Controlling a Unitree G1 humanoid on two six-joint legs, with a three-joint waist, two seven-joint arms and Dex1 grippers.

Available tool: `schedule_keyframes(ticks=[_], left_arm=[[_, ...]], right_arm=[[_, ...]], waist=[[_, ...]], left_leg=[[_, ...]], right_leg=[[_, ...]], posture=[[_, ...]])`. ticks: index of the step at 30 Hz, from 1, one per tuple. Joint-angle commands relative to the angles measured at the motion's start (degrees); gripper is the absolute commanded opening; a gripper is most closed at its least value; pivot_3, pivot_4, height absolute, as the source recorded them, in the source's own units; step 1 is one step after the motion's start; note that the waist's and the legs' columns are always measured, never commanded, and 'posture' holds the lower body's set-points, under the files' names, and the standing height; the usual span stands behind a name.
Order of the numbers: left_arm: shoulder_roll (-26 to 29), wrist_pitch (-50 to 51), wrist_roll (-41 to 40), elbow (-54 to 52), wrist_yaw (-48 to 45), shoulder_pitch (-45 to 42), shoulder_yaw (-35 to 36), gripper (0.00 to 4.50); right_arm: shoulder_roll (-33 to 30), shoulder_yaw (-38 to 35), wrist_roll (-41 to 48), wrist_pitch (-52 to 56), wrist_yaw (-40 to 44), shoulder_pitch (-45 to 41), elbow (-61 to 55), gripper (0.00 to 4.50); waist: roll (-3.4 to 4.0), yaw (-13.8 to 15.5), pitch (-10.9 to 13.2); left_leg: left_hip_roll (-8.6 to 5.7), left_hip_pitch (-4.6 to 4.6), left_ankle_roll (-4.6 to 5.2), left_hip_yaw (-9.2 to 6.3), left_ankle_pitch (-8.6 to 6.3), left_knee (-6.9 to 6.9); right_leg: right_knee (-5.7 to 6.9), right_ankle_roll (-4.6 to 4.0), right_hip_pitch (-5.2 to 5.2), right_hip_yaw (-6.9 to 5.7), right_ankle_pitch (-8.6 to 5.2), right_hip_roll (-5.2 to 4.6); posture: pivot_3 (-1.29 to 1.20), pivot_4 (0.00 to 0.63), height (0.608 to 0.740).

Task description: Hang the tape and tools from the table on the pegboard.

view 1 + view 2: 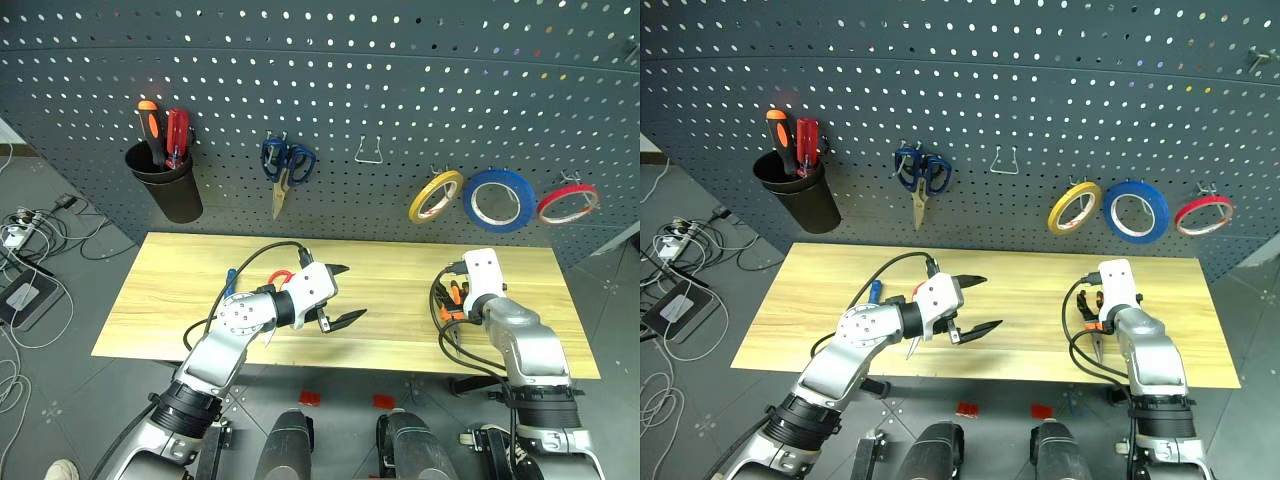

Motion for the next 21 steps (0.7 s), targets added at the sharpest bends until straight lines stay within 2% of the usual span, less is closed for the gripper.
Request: schedule_keyframes(ticks=[1, 3, 13, 21], left_arm=[[0.11, -1.77, 0.17, -0.79, -0.71, 0.5, -0.19, 4.5], [0.17, -1.19, -0.16, -1.21, -0.76, 0.87, 0.24, 4.5], [-0.04, 2.17, -1.39, -4.13, -0.27, 2.45, 1.27, 4.5], [-0.56, 3.73, -2.09, -5.98, -0.57, 2.8, 0.92, 4.5]], right_arm=[[0.08, -0.79, 1.18, 3.93, -0.53, -0.98, -1.18, 4.48], [-0.14, -0.13, 1.47, 4.91, -0.34, -1.78, -0.4, 4.48], [-2.63, 1.63, 0.82, 3.33, 0.58, -5.05, 6.53, 4.48], [-3.09, 1.11, 1.43, 1.43, 0.38, -7.7, 11.86, 4.48]], waist=[[0.03, -0.06, 0.7], [0.02, -0.17, 1.4], [0.02, -0.63, 5.11], [-0.13, -0.75, 6.36]], left_leg=[[0.0, 0.0, 0.01, -0.01, -0.01, 0.01], [0.0, -0.01, 0.02, -0.01, -0.01, 0.05], [0.02, -0.14, 0.34, -0.1, -0.19, 0.64], [0.04, -0.12, 0.34, -0.1, -0.19, 0.66]], right_leg=[[0.01, 0.0, 0.0, 0.0, 0.0, 0.0], [0.09, 0.0, -0.01, 0.01, 0.0, 0.0], [0.62, -0.06, -0.07, 0.02, -0.05, 0.02], [0.71, -0.05, -0.09, 0.04, -0.05, 0.02]], posture=[[0.05, 0.334, 0.74], [0.06, 0.361, 0.74], [0.09, 0.408, 0.74], [0.1, 0.426, 0.74]])
